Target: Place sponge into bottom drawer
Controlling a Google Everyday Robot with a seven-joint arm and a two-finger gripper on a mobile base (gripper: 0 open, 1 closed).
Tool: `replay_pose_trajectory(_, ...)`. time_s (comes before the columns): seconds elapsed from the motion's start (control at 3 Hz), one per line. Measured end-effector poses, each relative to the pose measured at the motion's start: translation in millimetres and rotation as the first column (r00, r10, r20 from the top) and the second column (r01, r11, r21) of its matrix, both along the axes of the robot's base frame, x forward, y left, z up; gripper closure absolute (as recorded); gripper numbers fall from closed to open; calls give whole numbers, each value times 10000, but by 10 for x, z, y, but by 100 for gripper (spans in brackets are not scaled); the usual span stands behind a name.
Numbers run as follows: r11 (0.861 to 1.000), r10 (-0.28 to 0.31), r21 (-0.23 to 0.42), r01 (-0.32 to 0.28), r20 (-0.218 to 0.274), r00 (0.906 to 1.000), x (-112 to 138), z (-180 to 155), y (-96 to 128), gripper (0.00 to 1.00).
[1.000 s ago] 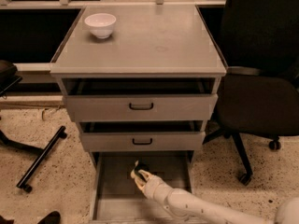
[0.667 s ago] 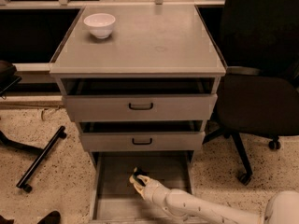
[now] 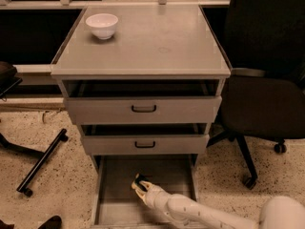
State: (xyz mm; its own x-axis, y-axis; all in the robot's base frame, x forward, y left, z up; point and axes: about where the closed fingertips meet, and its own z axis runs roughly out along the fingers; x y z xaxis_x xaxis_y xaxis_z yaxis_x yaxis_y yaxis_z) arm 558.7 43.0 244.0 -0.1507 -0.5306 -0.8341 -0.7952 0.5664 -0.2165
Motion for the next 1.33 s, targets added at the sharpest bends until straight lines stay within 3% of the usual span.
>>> replay_pose_trajectory(0.33, 9994, 275, 240, -244, -1431, 9893, -64, -859, 207, 100)
replay_pose_trajectory(0.67, 9986, 391, 424, -307, -2144, 9760, -22, -1236, 251, 100)
replay_pose_trajectory(1.33, 9985, 403, 449, -310, -2232, 9740, -11, -1232, 255, 100)
